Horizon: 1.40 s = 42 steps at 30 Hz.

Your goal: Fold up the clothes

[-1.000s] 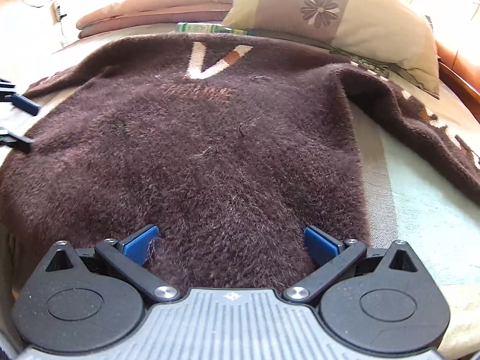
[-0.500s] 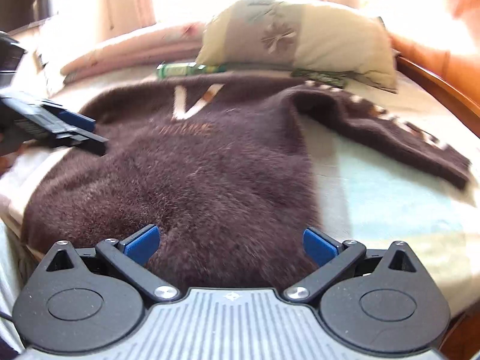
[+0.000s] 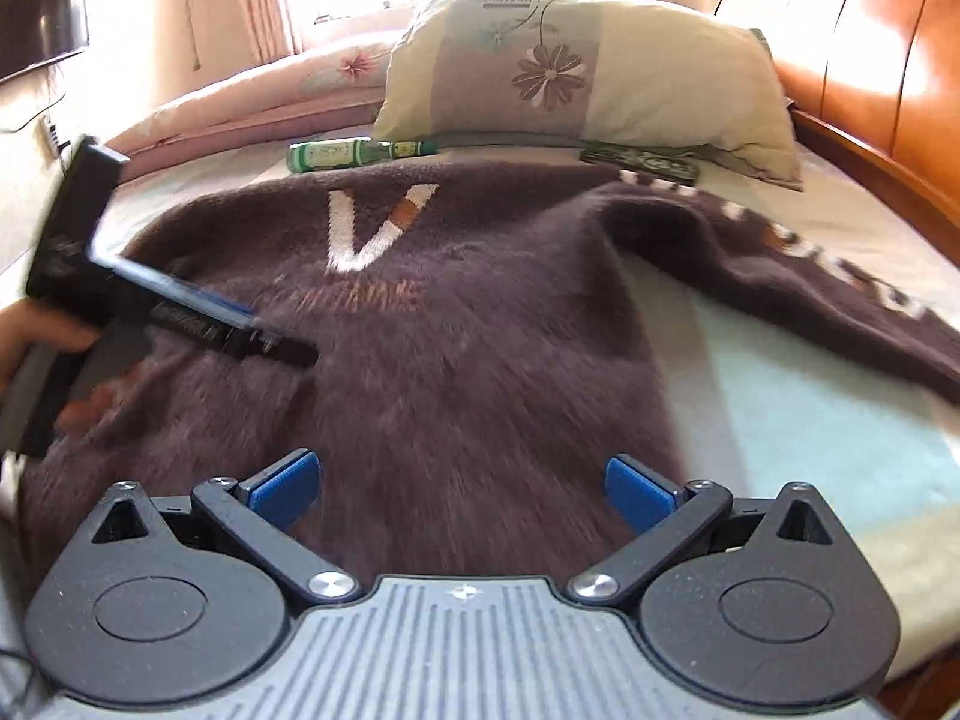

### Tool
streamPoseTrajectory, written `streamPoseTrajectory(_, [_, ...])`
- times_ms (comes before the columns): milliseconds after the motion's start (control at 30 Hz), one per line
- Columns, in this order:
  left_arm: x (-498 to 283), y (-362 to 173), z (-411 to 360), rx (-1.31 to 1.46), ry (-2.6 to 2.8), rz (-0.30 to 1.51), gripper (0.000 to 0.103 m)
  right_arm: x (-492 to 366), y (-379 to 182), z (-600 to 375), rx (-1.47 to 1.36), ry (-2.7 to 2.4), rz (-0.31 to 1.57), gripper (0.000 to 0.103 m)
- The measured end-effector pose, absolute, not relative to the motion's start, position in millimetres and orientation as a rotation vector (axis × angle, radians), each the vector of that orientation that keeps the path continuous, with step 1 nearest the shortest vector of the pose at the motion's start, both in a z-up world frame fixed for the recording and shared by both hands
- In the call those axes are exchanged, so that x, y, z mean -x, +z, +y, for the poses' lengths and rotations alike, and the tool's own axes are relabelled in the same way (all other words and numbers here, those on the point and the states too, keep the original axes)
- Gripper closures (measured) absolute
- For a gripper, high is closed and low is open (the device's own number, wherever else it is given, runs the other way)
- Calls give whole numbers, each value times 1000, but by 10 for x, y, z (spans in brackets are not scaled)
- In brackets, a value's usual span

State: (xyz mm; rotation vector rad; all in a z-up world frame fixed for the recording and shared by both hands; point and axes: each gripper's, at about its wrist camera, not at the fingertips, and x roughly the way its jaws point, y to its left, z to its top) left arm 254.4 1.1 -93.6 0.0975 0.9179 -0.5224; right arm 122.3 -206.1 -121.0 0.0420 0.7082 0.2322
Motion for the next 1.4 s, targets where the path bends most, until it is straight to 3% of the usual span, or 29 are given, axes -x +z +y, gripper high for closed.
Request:
streamPoseTrajectory(233, [-2576,-988,80,-108,-597,875,1,-1488,-1559,-2006,14,159,783,0])
streamPoseTrajectory(1000, [-2291,-424,430,-80,-494,745,1,-1099,-1418,-1889,56,29,812,0])
streamPoseTrajectory(1167, [-2454,-536,458,5,-466,775,1,-1535,-1117,-1744,200,131,678,0])
streamPoseTrajectory(1400, [-2578,-573,583,133,-470,773,1,-2697,-1190,-1580,162,230,672,0])
